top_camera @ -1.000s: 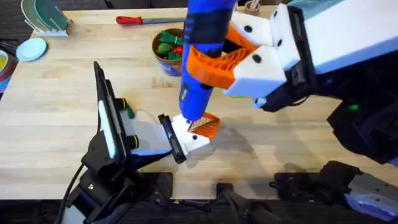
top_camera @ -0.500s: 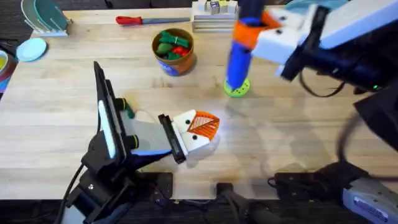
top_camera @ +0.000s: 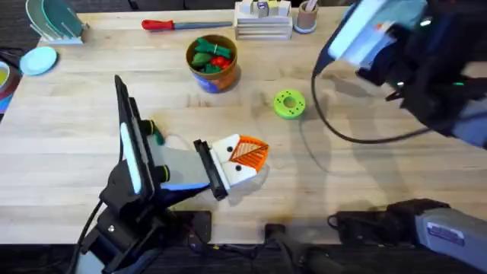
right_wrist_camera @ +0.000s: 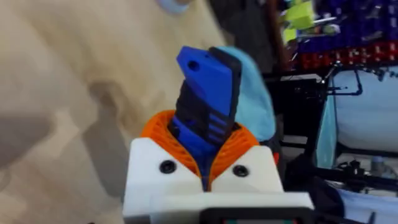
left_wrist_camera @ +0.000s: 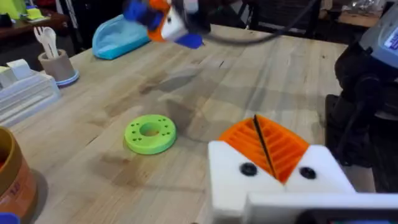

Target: Pick up the gripper from the table and insert it into the empty holder that is missing its gripper. Then pick up a screw, insert it into the mounting hole, and use the screwdriver to tighten it. Finally, clean up the table by picking up the vegetable and placing it into the bucket.

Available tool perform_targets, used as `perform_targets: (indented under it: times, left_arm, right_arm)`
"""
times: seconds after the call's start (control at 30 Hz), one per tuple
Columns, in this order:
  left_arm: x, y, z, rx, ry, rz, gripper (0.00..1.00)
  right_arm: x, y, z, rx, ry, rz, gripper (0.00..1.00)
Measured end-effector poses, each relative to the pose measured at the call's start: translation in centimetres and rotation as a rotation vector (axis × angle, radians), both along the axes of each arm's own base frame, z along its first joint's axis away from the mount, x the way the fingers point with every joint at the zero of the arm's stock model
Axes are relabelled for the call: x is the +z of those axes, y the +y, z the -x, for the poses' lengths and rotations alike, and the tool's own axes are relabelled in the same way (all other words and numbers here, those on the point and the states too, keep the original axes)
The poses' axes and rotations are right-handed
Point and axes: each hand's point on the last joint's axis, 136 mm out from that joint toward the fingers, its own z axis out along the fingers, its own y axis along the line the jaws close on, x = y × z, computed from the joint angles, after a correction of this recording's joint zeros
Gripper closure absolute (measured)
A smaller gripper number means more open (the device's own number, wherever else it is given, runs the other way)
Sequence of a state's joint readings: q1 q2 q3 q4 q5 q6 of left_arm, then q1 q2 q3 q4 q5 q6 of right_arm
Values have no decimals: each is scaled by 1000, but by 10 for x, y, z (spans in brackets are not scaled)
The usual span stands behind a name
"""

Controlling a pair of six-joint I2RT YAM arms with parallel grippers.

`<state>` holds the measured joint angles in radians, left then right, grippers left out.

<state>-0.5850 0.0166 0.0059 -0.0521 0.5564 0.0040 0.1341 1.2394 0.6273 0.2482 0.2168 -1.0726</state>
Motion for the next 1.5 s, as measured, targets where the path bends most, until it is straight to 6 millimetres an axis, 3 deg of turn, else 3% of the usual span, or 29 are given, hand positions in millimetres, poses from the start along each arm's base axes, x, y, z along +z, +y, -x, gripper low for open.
perform_targets:
  times: [0.2,0.37,0.47,0.57,0.6,0.67,0.77,0.87,0.9,0.97,1.1,1.17,1.33,1.5]
  left_arm:
    - [0,0,0,0,0,0,993]
    - [0,0,0,0,0,0,993]
    - [0,0,0,0,0,0,993]
    - [0,0,0,0,0,0,993]
    - [0,0,0,0,0,0,993]
    - [0,0,0,0,0,0,993]
    - [0,0,0,0,0,0,993]
    - [0,0,0,0,-1,0,986]
    - [0,0,0,-1,-3,-1,940]
    - [0,0,0,-2,-6,-2,699]
    - [0,0,1,-3,-3,-1,65]
    - [0,0,0,-3,-3,-1,13]
    - [0,0,0,-1,-4,-2,8]
    - [0,2,-4,29,11,5,8]
  right_arm:
    - [-72,-10,-1,58,217,241,982]
    - [-112,-13,3,99,333,319,982]
    - [-120,-11,3,110,352,343,970]
    - [-120,-6,3,126,356,361,847]
    - [-120,-5,4,128,359,365,750]
    - [-119,-2,3,134,360,375,509]
    - [-107,1,-4,133,334,389,72]
    - [-105,2,-4,137,342,393,13]
    - [-105,2,-4,137,343,394,11]
    - [-105,2,-4,137,344,393,10]
    - [-104,1,-3,103,338,352,11]
    - [-103,1,-3,69,330,307,10]
    - [-97,3,1,-40,291,115,10]
    - [-66,6,0,-168,183,-135,10]
